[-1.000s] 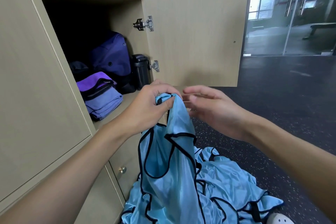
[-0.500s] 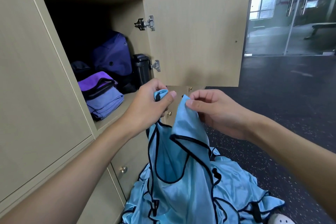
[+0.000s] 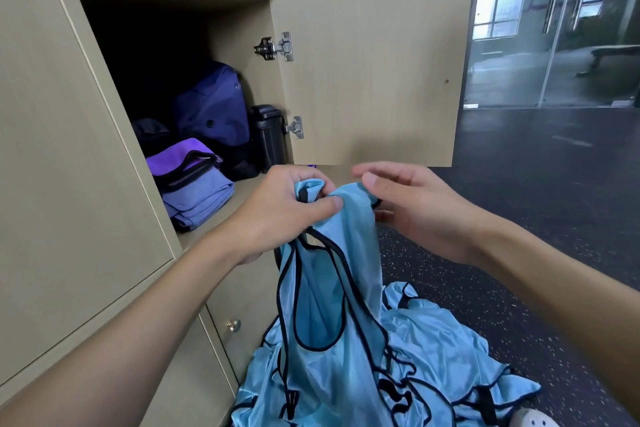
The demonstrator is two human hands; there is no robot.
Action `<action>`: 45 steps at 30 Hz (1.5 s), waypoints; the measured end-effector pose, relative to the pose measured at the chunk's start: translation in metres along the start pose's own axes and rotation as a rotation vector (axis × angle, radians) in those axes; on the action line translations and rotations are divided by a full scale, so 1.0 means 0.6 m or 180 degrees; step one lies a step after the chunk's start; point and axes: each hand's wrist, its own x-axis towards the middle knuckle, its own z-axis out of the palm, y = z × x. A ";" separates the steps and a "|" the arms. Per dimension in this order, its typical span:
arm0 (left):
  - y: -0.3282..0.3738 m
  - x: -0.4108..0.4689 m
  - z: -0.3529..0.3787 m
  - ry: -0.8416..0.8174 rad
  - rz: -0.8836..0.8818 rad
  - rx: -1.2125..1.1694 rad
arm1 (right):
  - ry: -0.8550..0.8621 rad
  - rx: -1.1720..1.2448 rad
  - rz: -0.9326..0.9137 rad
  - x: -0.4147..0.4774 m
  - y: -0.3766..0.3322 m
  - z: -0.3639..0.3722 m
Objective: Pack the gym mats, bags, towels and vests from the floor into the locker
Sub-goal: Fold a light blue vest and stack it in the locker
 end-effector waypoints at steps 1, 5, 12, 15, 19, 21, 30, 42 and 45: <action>0.000 0.001 -0.001 -0.0002 -0.0014 -0.0047 | -0.0142 -0.0235 -0.0034 -0.002 0.001 -0.001; -0.004 0.003 0.003 0.0144 -0.0149 -0.0350 | 0.0130 -0.0728 -0.0176 -0.002 0.003 -0.004; -0.014 0.009 0.015 0.0483 -0.0393 -0.0527 | -0.0120 -0.1147 -0.0400 -0.015 -0.011 0.016; -0.012 0.011 0.016 0.0599 -0.0275 -0.0497 | -0.0236 -0.1485 -0.0620 -0.016 0.001 0.031; -0.008 0.012 0.024 0.0841 -0.0140 -0.0602 | -0.0031 -0.1500 -0.0726 -0.016 0.016 0.048; -0.003 0.010 0.027 0.0923 -0.0098 -0.0707 | 0.0034 -0.1448 -0.0691 -0.017 0.022 0.056; 0.000 0.003 0.008 0.0478 -0.0333 -0.0795 | 0.0814 -0.1296 -0.0476 -0.006 0.028 0.049; -0.009 0.012 0.012 0.0652 0.0303 0.0033 | 0.0732 -0.1412 -0.0786 -0.005 0.024 0.031; -0.001 0.011 0.015 0.0659 0.0251 0.0118 | 0.0614 -0.1555 -0.0889 -0.009 0.022 0.037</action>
